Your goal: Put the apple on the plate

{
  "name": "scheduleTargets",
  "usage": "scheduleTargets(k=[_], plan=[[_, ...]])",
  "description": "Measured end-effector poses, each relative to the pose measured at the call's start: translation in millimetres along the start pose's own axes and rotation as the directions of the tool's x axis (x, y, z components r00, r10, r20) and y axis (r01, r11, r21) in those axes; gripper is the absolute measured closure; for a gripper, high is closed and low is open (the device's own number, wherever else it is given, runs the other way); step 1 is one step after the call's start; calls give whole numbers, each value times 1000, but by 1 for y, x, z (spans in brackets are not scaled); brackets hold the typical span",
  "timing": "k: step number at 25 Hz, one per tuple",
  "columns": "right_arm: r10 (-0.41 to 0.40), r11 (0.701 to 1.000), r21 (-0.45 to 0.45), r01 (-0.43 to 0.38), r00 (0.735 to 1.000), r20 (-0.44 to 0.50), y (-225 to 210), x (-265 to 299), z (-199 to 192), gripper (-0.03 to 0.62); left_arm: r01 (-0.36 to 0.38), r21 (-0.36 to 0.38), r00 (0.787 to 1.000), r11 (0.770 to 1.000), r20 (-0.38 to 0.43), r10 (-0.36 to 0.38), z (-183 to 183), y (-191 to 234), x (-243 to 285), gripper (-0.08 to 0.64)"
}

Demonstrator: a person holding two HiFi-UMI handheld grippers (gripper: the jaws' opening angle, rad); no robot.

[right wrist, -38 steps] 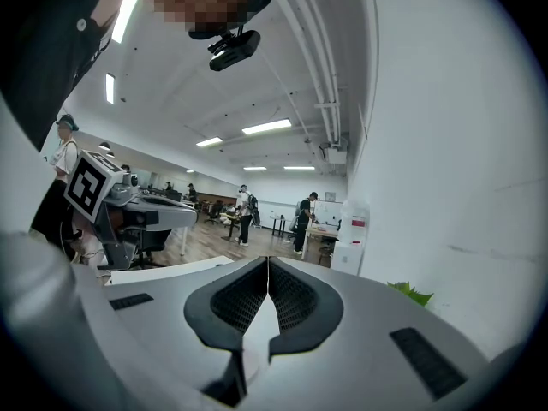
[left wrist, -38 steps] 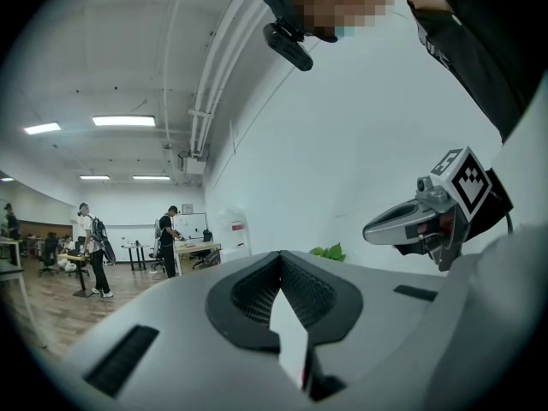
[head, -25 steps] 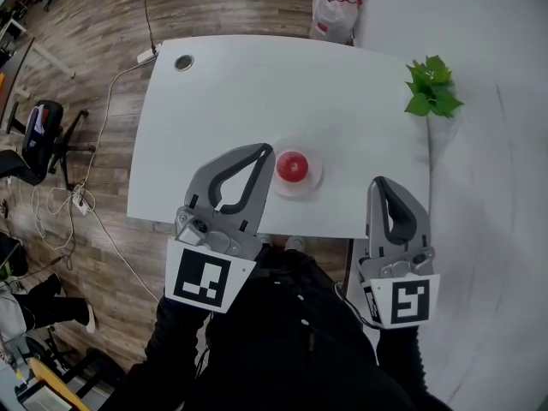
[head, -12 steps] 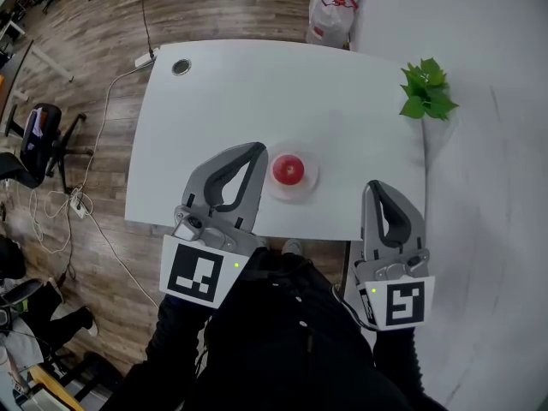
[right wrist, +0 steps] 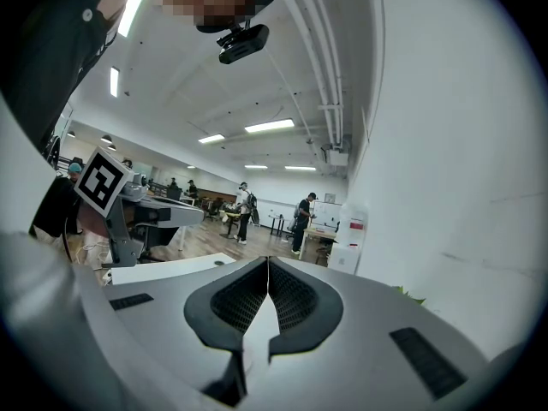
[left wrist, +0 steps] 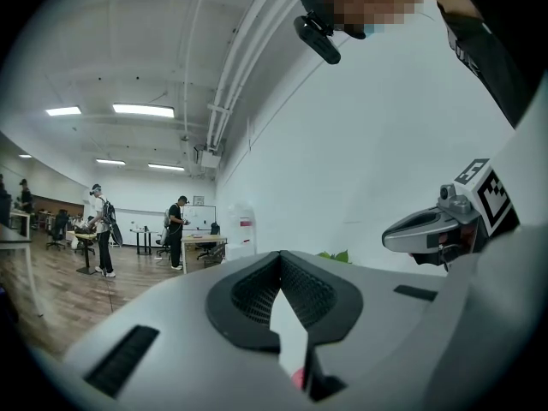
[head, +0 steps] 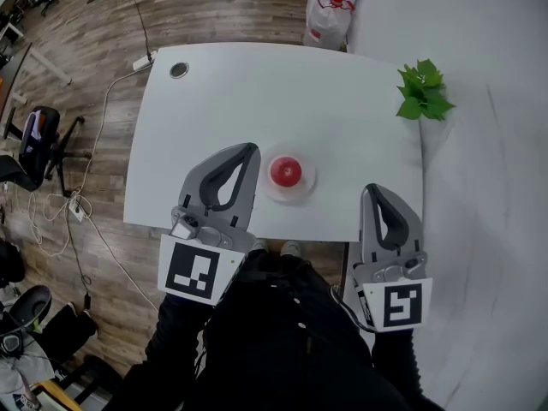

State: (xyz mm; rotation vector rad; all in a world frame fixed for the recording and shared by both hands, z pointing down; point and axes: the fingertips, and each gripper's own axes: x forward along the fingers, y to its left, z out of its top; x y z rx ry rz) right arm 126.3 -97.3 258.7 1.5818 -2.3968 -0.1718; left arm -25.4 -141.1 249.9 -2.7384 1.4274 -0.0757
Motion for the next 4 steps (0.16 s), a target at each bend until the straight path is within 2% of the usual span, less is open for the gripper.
scheduleTargets(k=[4], plan=[[2, 1000, 0, -2, 1000, -2, -1, 2, -2, 551, 7, 15, 1000, 1000, -9, -7, -3, -3, 3, 546]])
